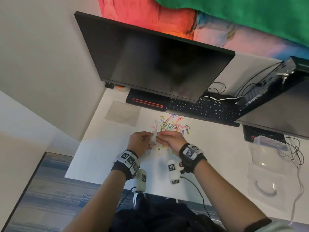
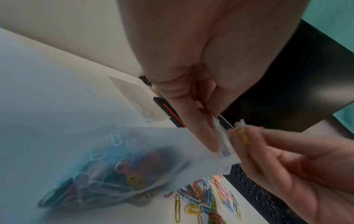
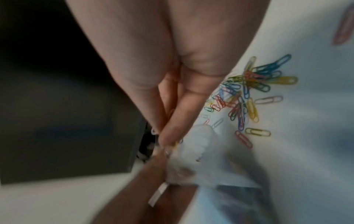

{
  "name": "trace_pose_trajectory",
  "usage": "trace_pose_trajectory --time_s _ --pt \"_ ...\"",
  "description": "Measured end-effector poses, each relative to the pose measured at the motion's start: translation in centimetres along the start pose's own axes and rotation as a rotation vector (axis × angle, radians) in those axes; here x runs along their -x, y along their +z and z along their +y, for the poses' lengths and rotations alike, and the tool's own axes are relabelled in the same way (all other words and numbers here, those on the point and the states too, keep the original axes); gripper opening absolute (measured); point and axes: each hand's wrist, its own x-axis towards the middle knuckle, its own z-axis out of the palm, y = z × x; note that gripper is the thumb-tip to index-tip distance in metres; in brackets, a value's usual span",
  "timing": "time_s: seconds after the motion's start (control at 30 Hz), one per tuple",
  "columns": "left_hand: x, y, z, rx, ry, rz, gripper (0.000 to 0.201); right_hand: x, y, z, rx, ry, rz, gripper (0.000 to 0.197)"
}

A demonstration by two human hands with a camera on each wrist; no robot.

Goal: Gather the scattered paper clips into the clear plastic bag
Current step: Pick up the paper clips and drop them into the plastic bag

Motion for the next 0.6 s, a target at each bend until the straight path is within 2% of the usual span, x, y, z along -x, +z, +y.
trace_pose_trajectory --time_s 0.1,0.17,0.2,0.27,0.37,0.43,0.47,0.5,0.57,0.6 --pt "0.2 0.0 0.6 -0.023 0.024 -0.009 0.021 0.0 1.5 0.8 0.543 -0.21 0.121 0.018" --pt "0.2 0.0 0.8 -0.031 0.027 -0.016 0.018 0.0 1.8 1.0 0.879 -0.306 0.05 0.022" --pt "0.1 0.0 0.7 -0.031 0.024 -0.018 0.018 0.2 1.8 0.9 0.969 -0.323 -0.005 0.022" --pt "-0.2 -0.1 0.5 -0.022 0.032 -0.02 0.023 0.5 1.3 0.2 0.956 -0.333 -0.042 0.019" --pt "-0.9 -0.4 -0.2 -0.019 0.049 -0.01 0.033 0.5 -1.1 -1.1 0.764 -0.364 0.081 0.018" --pt "-1.2 -0.8 -0.5 0.003 0.044 0.006 0.034 -0.2 -4.1 -0.7 0.767 -0.281 0.23 0.022" --pt "-1.3 -1.0 -0.6 0.012 0.037 0.015 0.034 -0.7 -5.8 -0.1 0.804 -0.156 0.29 0.038" --pt "-1.4 -1.2 -0.6 0.025 0.031 0.024 0.033 -1.0 -7.4 0.6 0.872 0.004 0.32 0.063" --pt "-1.5 -1.6 -0.5 0.064 0.023 0.038 0.028 -1.6 -9.9 2.7 1.086 0.292 0.302 0.114" --pt "-1.5 -1.7 -0.5 0.081 0.017 0.047 0.026 -1.7 -10.4 3.7 1.164 0.374 0.284 0.129"
